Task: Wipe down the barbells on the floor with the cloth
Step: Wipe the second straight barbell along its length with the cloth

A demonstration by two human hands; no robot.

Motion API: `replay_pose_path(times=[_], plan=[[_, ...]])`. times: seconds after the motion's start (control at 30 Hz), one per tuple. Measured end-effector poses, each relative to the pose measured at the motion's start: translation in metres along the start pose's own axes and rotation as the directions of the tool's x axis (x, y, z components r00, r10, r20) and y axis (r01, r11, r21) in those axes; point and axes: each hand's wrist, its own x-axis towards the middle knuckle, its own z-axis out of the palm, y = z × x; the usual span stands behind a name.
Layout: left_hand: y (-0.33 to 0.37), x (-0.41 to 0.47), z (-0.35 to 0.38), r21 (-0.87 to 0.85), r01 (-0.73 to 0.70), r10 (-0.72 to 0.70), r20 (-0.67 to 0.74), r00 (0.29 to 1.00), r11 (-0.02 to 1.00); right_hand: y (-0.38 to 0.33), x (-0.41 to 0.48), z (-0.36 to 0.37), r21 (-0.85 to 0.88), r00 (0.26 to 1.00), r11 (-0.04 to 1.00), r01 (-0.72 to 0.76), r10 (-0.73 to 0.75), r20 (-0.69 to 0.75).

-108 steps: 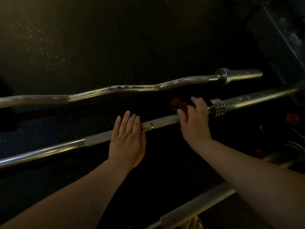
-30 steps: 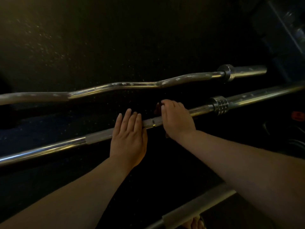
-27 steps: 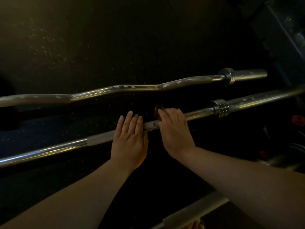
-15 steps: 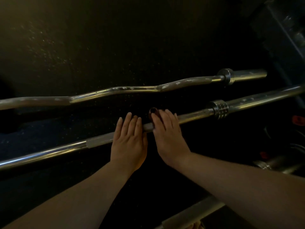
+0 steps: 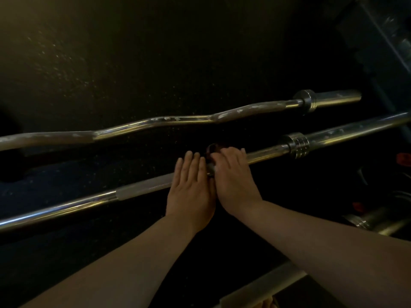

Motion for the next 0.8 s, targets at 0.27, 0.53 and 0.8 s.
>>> replay_pose_path(times=[0.27,0.53,0.8], plan=[[-0.012,0.002,-0.004,-0.063,-0.114,0.116,0.025,0.993,0.991,0.084,0.003,-0.026,0.018,0.973,0.977,-0.214,0.214,-0.08],[-0.007,0.002,0.008,-0.007,-0.08,0.08,-0.038,0.996,0.997,0.062,-0.005,-0.025,0.012,0.998,0.998,-0.067,0.067,0.014],[-0.008,0.002,0.003,-0.033,-0.095,0.095,0.009,0.995,0.995,0.056,-0.008,-0.03,0.268,0.927,0.899,-0.347,0.372,-0.048]])
